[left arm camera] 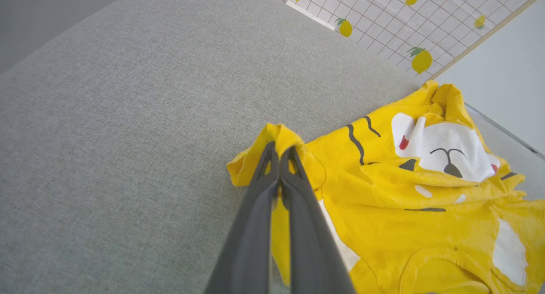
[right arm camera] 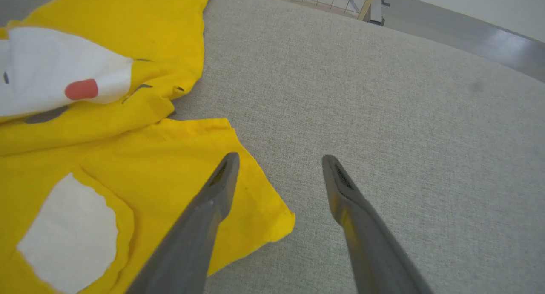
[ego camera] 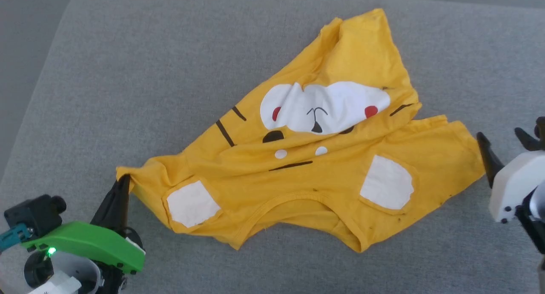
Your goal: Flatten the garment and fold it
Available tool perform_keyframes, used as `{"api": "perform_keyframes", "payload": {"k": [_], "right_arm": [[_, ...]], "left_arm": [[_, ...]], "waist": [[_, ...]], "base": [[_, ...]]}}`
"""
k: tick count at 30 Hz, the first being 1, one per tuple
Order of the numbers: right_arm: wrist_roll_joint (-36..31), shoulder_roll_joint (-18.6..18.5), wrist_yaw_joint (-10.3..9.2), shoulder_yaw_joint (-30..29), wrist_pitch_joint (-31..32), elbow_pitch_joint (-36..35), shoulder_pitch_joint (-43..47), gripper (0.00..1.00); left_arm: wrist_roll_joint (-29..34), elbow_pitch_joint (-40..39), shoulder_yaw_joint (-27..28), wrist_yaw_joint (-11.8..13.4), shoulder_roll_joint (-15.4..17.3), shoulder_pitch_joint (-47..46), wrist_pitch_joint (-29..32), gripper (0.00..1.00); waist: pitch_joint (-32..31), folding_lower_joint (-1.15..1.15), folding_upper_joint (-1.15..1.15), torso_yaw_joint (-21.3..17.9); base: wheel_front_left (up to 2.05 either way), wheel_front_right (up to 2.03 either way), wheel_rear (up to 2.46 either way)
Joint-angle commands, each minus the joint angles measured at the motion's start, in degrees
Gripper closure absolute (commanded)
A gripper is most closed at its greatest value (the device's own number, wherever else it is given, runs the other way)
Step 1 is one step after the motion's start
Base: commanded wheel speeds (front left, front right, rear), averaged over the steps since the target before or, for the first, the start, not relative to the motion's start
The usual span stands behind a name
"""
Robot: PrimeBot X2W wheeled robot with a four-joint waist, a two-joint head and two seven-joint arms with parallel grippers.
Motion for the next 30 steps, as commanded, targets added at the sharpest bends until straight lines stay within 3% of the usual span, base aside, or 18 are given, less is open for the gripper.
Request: {"api": "perform_keyframes", "payload": {"k": [1,11,17,18,19,20,23,30], "right_arm": [[0.56,-1.13,-0.10,-0.10,1.19,0.59,-1.00,0.00],[6.41,-4.34,-0.10,2.40,7.76,3.01,0.81,0.00],[11.63,-3.60,-0.10,3.11,18.43,3.21,4.34,0.00],[12.33,-3.58,-0.10,2.79,20.69,2.85,4.91,0.52],[12.59,-3.27,-0.10,2.07,21.73,2.37,5.12,0.71],[12.53,-2.83,-0.10,1.31,22.28,1.62,5.26,1.00],[11.45,-1.79,-0.10,-0.12,20.31,-0.25,4.78,1.00],[6.60,1.36,-0.10,-2.37,4.47,-0.41,0.21,1.00]], "left_arm": [[0.63,-0.06,-0.09,-0.49,-0.21,-1.41,-0.12,1.00],[0.66,1.33,-0.45,-1.73,-0.87,-3.74,-0.29,1.00],[0.19,1.28,-0.08,-1.84,-0.74,-3.67,-0.21,1.00],[0.13,1.27,-0.01,-1.84,-0.70,-3.68,-0.18,1.00],[0.10,1.25,0.03,-1.84,-0.67,-3.70,-0.16,1.00],[-0.02,1.17,0.15,-1.92,-0.75,-3.74,-0.28,1.00],[-0.50,1.18,0.47,-2.21,-1.01,-3.76,-0.51,1.00],[-1.68,2.95,2.29,-3.97,-3.12,-6.13,-3.21,1.00]], "waist": [[3.48,0.00,0.00,1.22],[5.89,0.00,0.00,2.18],[5.80,0.00,0.00,1.95],[5.79,0.00,0.00,1.92],[5.79,0.00,0.00,1.90],[5.76,0.00,0.00,1.86],[5.50,0.00,0.00,1.56],[2.12,0.00,0.00,0.01]], "base": [[0.00,0.00,0.00],[0.00,0.00,0.00],[0.00,0.00,0.00],[0.00,0.00,0.00],[0.00,0.00,0.00],[0.00,0.00,0.00],[0.00,0.00,0.00],[0.00,0.00,0.00]]}}
